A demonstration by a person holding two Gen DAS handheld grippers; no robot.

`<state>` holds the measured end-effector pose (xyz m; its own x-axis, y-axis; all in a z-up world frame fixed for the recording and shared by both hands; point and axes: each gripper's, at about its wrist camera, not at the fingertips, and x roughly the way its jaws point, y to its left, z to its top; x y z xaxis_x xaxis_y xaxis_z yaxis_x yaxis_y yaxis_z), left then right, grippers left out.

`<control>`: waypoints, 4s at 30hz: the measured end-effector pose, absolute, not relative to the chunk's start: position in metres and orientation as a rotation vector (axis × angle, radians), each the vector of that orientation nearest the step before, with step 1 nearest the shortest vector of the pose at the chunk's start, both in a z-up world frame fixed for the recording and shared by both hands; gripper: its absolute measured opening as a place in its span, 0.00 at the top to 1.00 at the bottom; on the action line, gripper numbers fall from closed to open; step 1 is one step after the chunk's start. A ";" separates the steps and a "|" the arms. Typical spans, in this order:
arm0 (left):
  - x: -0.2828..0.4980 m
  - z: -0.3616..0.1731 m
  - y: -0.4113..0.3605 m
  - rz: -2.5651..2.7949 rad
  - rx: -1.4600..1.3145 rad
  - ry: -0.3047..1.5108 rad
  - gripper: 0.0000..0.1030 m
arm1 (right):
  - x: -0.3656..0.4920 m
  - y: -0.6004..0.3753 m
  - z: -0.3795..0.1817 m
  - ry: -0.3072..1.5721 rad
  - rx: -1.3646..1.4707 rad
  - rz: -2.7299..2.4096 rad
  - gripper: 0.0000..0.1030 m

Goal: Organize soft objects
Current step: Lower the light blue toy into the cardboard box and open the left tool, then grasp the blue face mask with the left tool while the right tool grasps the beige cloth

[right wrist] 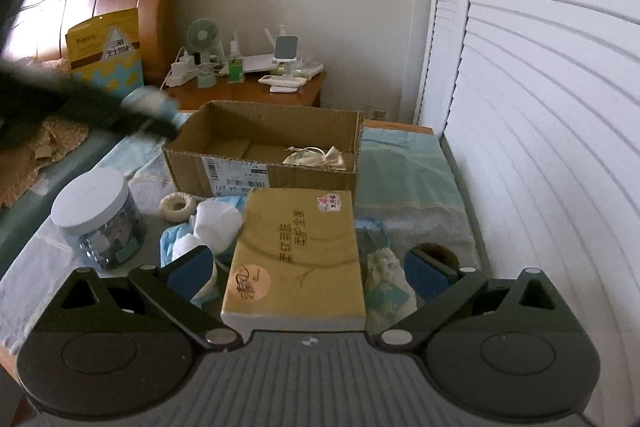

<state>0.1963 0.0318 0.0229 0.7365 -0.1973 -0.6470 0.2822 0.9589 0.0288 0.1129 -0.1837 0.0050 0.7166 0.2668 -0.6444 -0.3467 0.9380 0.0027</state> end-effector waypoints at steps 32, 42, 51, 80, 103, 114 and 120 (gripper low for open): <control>0.127 0.006 0.015 -0.261 0.087 0.654 0.04 | 0.081 -0.201 -0.004 0.706 -0.128 0.335 0.00; 0.080 -0.033 -0.001 -0.261 0.083 0.687 0.03 | 0.073 -0.213 -0.021 0.745 -0.122 0.297 0.00; 0.078 -0.059 0.000 -0.301 0.072 0.753 0.03 | 0.072 -0.226 -0.054 0.838 -0.155 0.246 0.00; 0.107 -0.077 -0.023 -0.345 0.350 0.696 0.03 | 0.079 -0.224 -0.083 0.895 -0.141 0.259 0.00; 0.112 -0.083 -0.029 -0.394 0.403 0.702 0.36 | 0.078 -0.224 -0.083 0.893 -0.140 0.255 0.00; 0.089 -0.056 -0.018 -0.438 0.400 0.757 0.39 | 0.077 -0.225 -0.082 0.894 -0.141 0.258 0.00; 0.080 -0.056 -0.016 -0.437 0.399 0.841 0.39 | 0.075 -0.227 -0.080 0.895 -0.146 0.233 0.00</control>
<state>0.0799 -0.0156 -0.0564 0.5892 -0.2101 -0.7802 0.5173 0.8399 0.1645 0.0753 -0.2266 -0.0797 0.6028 0.1400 -0.7855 -0.2613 0.9648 -0.0285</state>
